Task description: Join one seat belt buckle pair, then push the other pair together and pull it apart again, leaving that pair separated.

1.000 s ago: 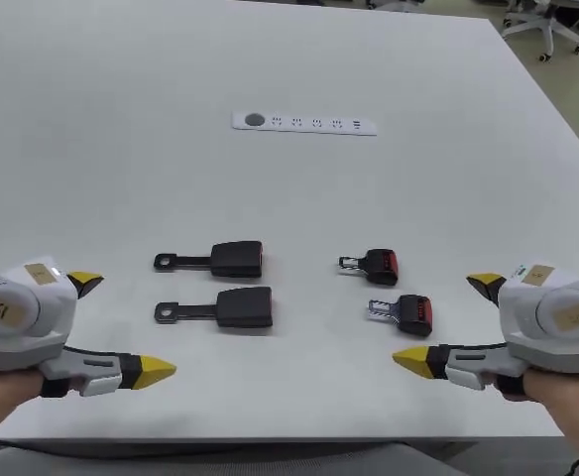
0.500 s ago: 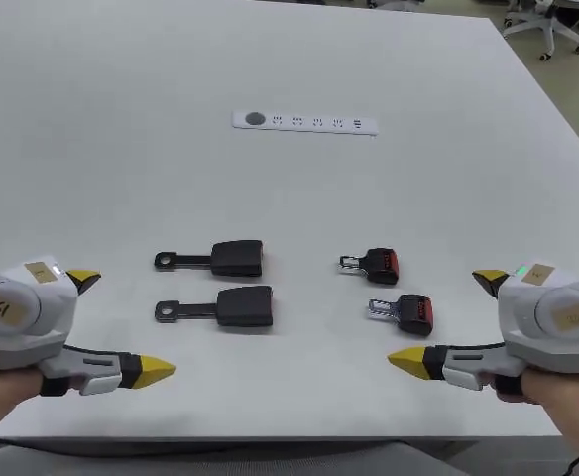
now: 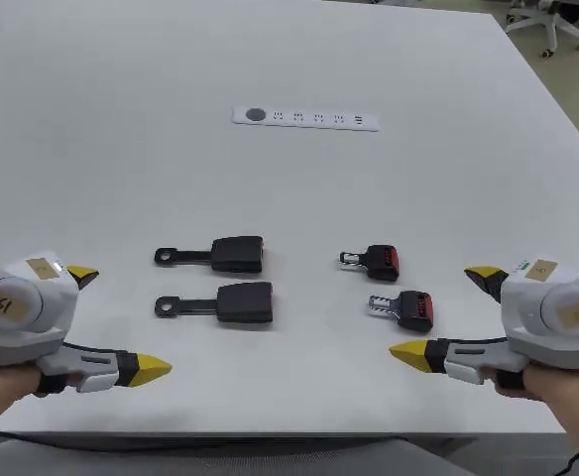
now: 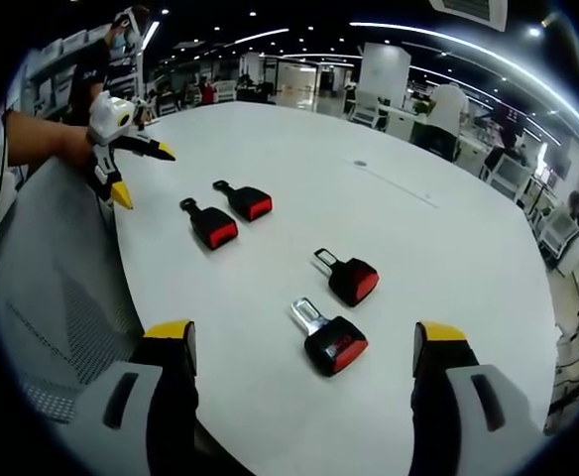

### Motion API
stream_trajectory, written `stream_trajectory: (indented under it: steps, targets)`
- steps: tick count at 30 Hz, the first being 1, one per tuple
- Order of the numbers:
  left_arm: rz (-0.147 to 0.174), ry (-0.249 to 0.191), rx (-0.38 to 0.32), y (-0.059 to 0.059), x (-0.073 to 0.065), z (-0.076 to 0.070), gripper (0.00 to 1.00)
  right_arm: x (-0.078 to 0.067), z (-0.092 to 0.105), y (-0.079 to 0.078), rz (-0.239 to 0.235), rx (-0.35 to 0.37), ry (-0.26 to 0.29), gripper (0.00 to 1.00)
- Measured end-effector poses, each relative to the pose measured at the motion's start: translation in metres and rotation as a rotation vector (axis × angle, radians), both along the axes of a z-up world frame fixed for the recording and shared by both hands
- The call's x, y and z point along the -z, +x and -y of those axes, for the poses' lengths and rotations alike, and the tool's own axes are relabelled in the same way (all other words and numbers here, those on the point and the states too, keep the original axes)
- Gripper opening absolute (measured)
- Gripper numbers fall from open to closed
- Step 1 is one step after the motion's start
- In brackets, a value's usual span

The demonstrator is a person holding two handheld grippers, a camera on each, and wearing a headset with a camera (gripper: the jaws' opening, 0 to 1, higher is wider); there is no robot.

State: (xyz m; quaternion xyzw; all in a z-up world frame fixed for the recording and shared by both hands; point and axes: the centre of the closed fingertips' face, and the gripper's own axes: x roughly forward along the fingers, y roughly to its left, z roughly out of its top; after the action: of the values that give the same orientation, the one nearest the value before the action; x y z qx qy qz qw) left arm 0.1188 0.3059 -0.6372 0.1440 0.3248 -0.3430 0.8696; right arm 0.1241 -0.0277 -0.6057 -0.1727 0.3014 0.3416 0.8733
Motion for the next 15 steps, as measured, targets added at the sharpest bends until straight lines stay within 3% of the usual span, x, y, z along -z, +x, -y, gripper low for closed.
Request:
stream_trajectory:
  steps: [7,10,12,15]
  targets:
    - [0.002,-0.011,-0.003,0.0007,-0.003,-0.0004,0.98,0.0008,0.0026,-0.0005,0.001,-0.011,-0.028,0.89]
    - [0.005,-0.009,0.01,-0.0006,-0.0049,0.0013,0.95,0.0037,0.0045,-0.0026,-0.04,0.002,-0.025,0.88]
    - [0.001,-0.008,0.014,-0.0021,-0.0058,0.0018,0.94,0.0048,0.0074,-0.0034,-0.035,-0.028,-0.064,0.84]
    - [0.004,0.003,0.023,-0.002,-0.0061,-0.0004,0.92,0.0033,0.007,-0.0027,-0.034,-0.033,-0.065,0.81]
